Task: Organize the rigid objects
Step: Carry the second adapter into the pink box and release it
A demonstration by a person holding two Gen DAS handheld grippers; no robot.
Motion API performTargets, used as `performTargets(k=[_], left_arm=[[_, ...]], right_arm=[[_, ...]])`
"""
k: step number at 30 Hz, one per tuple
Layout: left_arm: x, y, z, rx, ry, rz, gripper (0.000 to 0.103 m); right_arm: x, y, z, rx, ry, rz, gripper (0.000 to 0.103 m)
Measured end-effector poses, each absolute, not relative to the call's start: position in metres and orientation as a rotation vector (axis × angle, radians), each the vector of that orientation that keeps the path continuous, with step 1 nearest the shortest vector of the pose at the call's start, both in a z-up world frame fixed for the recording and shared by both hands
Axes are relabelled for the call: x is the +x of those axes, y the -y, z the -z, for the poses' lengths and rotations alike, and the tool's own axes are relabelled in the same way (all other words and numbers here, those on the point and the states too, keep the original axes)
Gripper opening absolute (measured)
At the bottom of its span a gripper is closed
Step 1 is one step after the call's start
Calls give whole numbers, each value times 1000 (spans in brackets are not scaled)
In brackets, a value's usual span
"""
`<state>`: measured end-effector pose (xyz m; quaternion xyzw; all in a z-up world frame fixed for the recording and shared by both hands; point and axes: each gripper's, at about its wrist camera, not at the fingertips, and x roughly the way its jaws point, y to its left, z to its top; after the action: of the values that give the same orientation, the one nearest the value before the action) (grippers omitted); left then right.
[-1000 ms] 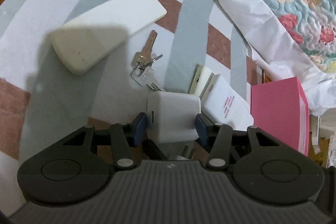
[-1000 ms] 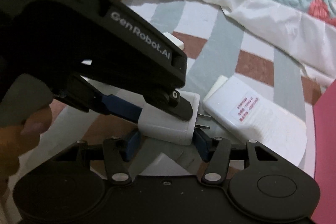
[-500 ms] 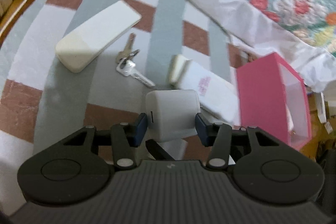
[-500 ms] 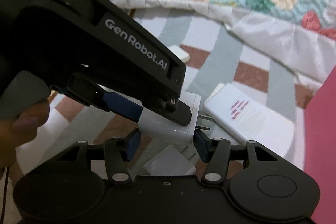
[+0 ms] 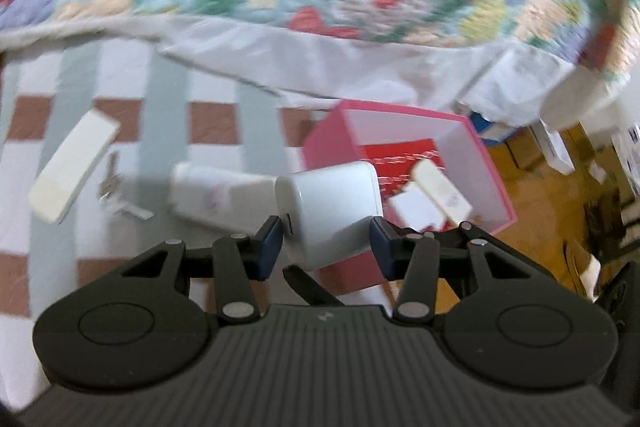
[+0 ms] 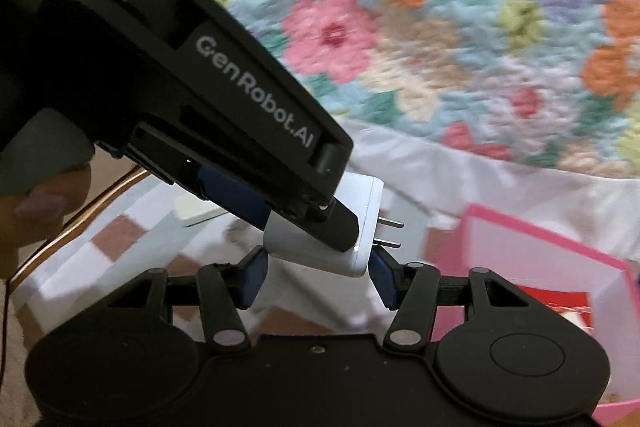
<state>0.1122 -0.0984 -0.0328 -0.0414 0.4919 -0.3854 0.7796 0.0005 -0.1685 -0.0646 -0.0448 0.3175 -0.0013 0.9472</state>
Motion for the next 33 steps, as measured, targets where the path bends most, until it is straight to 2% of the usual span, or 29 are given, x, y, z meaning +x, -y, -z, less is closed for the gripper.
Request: performTargets(k=[8,17,25,28,33], left_arm=[[114,206,23,15,-1155,916,45],[143,318,72,68,-1343,894,44],[174,359,111,76,-1385,772,44],[180,359,129,98,-1404,728,35],[184,351,134,22,-1414,754,35]], right_arm=[[2,249,57,-47,-714,107,61],[46,350,88,45,-953,79,61],[99,402,127,201,-1078,44,60],[111,407,135,221,-1075,24,58],[110,395,135,153,-1095,19,58]])
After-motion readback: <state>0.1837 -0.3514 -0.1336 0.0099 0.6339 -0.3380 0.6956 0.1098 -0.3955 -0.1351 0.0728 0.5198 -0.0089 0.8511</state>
